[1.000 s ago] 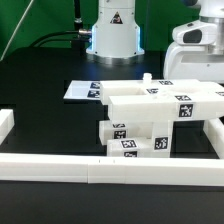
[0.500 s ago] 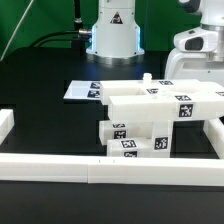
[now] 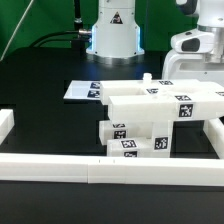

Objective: Assemble chair

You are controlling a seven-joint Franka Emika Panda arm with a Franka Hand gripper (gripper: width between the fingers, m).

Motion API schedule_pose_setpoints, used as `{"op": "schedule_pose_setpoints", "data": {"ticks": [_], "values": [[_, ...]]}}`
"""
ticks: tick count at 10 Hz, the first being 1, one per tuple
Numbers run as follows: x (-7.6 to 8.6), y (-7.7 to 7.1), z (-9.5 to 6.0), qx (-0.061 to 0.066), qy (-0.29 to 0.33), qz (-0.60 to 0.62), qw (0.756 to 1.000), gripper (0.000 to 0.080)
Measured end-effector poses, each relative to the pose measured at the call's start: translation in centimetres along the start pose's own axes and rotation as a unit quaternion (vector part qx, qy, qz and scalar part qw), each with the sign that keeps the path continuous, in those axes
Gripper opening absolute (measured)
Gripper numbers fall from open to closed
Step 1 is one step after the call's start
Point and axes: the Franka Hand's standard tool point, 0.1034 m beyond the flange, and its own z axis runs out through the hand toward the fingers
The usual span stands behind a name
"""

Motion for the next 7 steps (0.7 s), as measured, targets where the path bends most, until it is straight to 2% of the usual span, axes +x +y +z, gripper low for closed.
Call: {"op": "schedule_pose_setpoints", "data": {"ticks": [1, 3, 6, 7], "values": [[0.1, 0.1, 0.0, 0.000, 0.000, 0.001, 1.000, 0.0263], [0.5, 0.2, -0.7, 0.003, 0.006, 0.006, 1.000, 0.0266], [0.6, 0.0, -4.2, 0.017, 0.007, 0.011, 1.000, 0.0266], [0.4, 0.0, -5.9, 0.023, -0.002, 0.014, 1.000, 0.0266]]}}
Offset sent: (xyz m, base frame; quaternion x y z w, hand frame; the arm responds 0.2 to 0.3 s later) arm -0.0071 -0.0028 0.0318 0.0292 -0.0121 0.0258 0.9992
